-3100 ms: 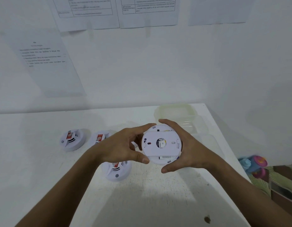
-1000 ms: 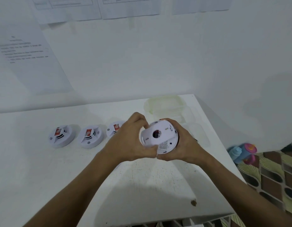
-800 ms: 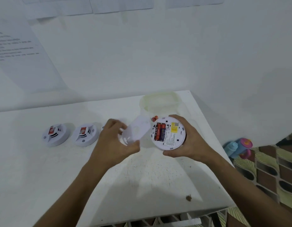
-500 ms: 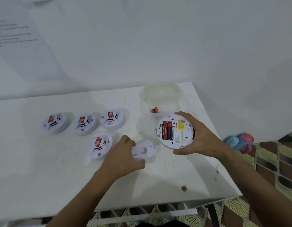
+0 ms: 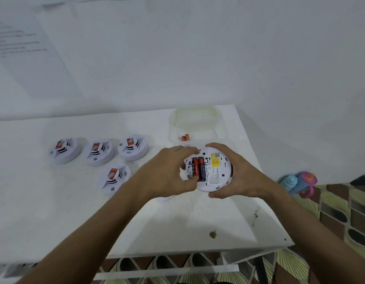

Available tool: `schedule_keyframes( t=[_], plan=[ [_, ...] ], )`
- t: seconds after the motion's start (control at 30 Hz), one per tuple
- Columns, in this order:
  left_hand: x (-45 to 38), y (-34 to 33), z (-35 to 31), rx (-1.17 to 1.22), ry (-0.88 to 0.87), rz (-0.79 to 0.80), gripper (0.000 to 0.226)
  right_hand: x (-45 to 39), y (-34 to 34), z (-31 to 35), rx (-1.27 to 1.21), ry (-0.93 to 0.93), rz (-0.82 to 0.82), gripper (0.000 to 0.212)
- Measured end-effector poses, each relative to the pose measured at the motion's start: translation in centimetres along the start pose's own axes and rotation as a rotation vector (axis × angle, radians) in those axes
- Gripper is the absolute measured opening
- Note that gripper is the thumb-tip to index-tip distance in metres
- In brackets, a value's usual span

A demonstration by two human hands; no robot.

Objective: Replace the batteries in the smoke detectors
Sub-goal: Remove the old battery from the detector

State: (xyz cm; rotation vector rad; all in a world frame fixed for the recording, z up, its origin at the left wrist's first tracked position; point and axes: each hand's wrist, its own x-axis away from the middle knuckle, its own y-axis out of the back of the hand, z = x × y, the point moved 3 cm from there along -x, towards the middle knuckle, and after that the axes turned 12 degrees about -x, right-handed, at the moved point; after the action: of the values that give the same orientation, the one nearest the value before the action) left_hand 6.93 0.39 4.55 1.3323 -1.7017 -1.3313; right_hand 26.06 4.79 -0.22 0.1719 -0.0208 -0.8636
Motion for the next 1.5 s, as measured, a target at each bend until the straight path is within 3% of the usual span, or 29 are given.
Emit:
schedule_keyframes(
  t=[0.23, 0.67, 0.9, 1.03, 1.1, 1.27, 1.5],
  plan=[
    [-1.1, -0.3, -1.4, -0.041, -0.058, 0.009, 0.027, 0.8, 1.1, 0.4, -0.021, 0.031, 0.005, 0.098],
    [-2.5, 0.2, -4.2, -0.351, -0.106, 0.158, 0.041, 1.0, 1.7, 0.5, -0.01, 0.08, -0.001, 0.094],
    [-2.7, -0.2, -3.9, -0.467, -0.15, 0.159, 0.032, 0.4, 1.8, 0.5, -0.031, 0.07, 0.012, 0.093],
    [-2.8, 0.2, -3.4, -0.443, -0.138, 0.148, 0.03, -0.1, 2.2, 0.5, -0.042, 0.066, 0.004, 0.091],
    [-2.9, 0.1, -2.7, -0.423, -0.151, 0.13, 0.041, -0.5, 2.3, 0.6, -0.055, 0.065, -0.005, 0.091],
    [-3.1, -0.5, -0.9, -0.463, -0.308, -0.091, 0.041, -1.9, 3.3, 0.7, -0.123, 0.063, -0.077, 0.09],
    [-5.2, -0.4, 0.8, -0.08, -0.095, -0.18, 0.025, -4.2, 4.3, 0.2, -0.124, 0.08, -0.142, 0.089]
  ],
)
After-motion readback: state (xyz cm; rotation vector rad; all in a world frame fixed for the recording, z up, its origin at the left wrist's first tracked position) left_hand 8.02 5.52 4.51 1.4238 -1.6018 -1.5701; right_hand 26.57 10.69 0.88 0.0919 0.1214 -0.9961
